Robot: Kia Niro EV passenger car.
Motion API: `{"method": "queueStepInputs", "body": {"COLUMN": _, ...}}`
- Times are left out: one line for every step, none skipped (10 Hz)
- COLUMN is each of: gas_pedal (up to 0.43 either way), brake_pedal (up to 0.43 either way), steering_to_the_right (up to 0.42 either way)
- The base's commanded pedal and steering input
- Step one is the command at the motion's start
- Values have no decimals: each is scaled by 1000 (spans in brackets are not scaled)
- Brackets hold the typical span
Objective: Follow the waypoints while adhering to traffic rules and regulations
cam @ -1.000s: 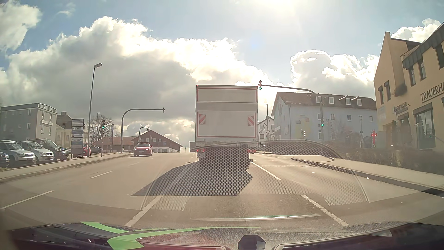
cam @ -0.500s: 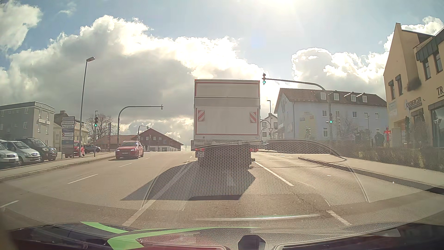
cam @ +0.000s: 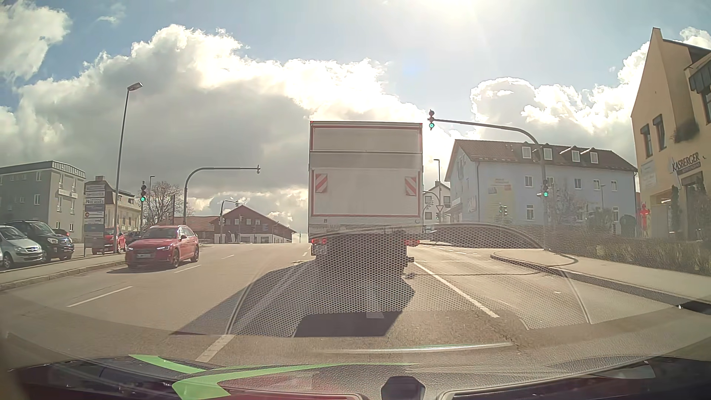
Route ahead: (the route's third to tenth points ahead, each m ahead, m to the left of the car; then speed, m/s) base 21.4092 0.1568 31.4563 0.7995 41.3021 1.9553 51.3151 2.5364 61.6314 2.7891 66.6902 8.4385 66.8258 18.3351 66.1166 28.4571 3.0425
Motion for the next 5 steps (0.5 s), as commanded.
{"method": "queueStepInputs", "body": {"gas_pedal": 0, "brake_pedal": 0, "steering_to_the_right": -19}}
{"method": "queueStepInputs", "body": {"gas_pedal": 79, "brake_pedal": 0, "steering_to_the_right": -20}}
{"method": "queueStepInputs", "body": {"gas_pedal": 138, "brake_pedal": 0, "steering_to_the_right": -19}}
{"method": "queueStepInputs", "body": {"gas_pedal": 138, "brake_pedal": 0, "steering_to_the_right": -18}}
{"method": "queueStepInputs", "body": {"gas_pedal": 138, "brake_pedal": 0, "steering_to_the_right": -18}}
